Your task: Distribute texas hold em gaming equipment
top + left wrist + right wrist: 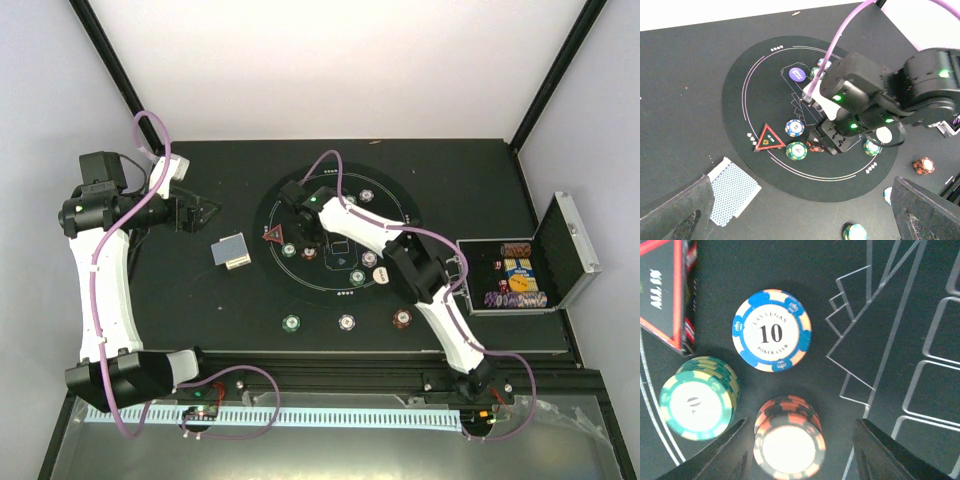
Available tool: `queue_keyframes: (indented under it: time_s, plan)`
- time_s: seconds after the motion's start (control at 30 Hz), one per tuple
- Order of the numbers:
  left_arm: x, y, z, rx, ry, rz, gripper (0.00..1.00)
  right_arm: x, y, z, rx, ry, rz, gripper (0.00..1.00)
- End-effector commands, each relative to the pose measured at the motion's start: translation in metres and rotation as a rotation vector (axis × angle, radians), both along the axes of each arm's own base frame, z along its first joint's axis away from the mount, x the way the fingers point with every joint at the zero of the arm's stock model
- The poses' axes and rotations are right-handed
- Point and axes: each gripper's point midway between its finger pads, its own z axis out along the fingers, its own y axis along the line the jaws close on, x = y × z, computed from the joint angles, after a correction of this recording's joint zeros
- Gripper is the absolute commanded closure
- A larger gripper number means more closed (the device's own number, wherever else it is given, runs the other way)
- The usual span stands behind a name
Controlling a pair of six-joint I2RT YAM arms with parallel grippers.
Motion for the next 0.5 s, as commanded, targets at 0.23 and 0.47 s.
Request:
queue_keyframes:
  time_s: [0.23, 0.47]
  plan:
    - [-0.005, -0.005, 0.014, -0.02, -0.04, -0.017, 0.01, -0.045, -0.096, 0.087, -0.04, -0.154, -0.079, 0.27]
    - [-0.005, -0.007, 0.009, -0.044, -0.037, -0.03, 0.01, -0.124, -0.176, 0.055, -0.044, -0.088, -0.199, 0.22]
